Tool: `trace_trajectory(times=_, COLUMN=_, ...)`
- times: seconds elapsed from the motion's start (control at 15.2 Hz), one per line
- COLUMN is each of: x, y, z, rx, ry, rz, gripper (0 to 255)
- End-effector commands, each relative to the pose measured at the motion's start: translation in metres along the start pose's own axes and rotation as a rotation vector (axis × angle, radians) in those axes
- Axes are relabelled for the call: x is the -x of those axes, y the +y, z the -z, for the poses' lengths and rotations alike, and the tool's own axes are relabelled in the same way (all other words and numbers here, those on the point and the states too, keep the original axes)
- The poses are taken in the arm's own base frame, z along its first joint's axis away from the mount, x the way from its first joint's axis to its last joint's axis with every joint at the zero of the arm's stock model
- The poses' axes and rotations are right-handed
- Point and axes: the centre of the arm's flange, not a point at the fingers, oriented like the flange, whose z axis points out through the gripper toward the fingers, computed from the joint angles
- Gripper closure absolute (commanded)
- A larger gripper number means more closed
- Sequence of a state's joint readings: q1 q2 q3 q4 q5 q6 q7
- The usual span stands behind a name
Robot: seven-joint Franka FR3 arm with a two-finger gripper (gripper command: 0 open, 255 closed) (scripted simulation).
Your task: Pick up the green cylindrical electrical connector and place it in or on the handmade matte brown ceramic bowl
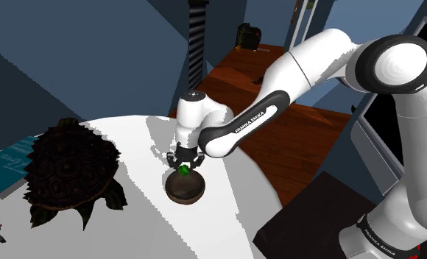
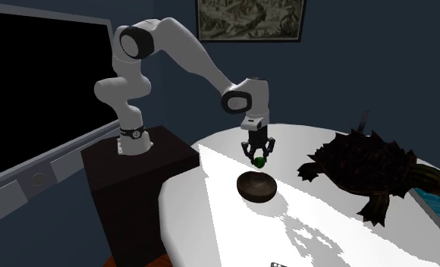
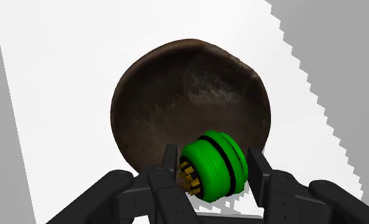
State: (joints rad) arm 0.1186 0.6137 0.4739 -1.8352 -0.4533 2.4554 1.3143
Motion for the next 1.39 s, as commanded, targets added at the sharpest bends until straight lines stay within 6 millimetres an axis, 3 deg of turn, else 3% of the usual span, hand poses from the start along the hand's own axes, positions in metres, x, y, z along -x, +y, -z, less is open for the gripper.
trace_trajectory(times=0.0, x=-0.009, y=0.004, z=-0.003, rx=-0.001, ry=0.000, rz=0.001, gripper=255)
trace_trajectory(times=0.86, x=-0.004, y=0.009, z=-0.074, rx=-0.001, ry=0.000, rz=0.001, gripper=255)
trace_trajectory(times=1.32, x=-0.004, y=0.009, z=-0.074, rx=-0.001, ry=0.000, rz=0.001, gripper=255)
